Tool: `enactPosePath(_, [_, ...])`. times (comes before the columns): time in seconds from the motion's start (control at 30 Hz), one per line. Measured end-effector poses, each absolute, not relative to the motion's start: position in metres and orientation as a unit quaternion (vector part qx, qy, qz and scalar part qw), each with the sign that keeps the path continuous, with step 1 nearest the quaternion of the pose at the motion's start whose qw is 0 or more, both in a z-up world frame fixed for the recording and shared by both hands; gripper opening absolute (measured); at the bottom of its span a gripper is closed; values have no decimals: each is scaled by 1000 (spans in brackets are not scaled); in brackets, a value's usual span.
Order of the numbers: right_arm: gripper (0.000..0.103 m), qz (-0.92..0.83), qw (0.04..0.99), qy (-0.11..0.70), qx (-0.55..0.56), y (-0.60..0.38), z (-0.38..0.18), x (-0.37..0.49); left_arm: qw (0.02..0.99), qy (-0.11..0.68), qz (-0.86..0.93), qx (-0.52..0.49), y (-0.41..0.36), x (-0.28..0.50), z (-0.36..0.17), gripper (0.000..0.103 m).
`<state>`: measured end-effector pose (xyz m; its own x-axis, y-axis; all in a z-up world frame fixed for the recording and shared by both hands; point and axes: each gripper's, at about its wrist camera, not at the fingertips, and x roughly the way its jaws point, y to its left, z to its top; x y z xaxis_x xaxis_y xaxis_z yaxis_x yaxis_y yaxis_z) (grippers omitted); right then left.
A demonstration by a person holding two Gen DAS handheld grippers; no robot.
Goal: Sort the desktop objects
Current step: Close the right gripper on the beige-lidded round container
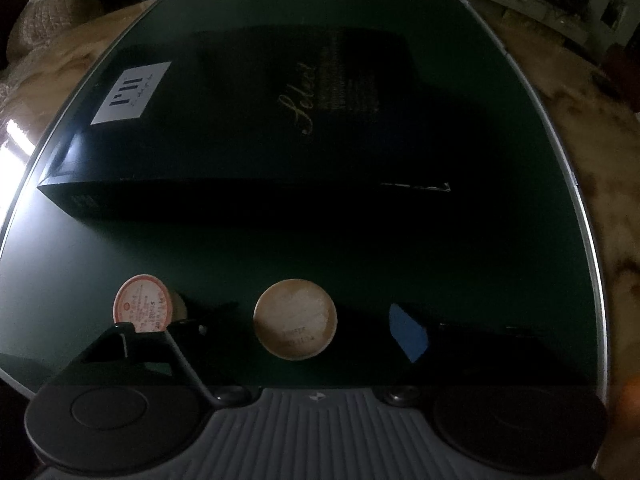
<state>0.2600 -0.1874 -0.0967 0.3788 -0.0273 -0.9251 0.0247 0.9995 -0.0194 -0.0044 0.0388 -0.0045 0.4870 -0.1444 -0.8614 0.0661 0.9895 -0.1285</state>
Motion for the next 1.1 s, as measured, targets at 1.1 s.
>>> enactPosePath(1.1, [45, 2, 831, 556, 3, -185, -99, 259, 863, 500, -65, -36, 37, -5, -4, 56])
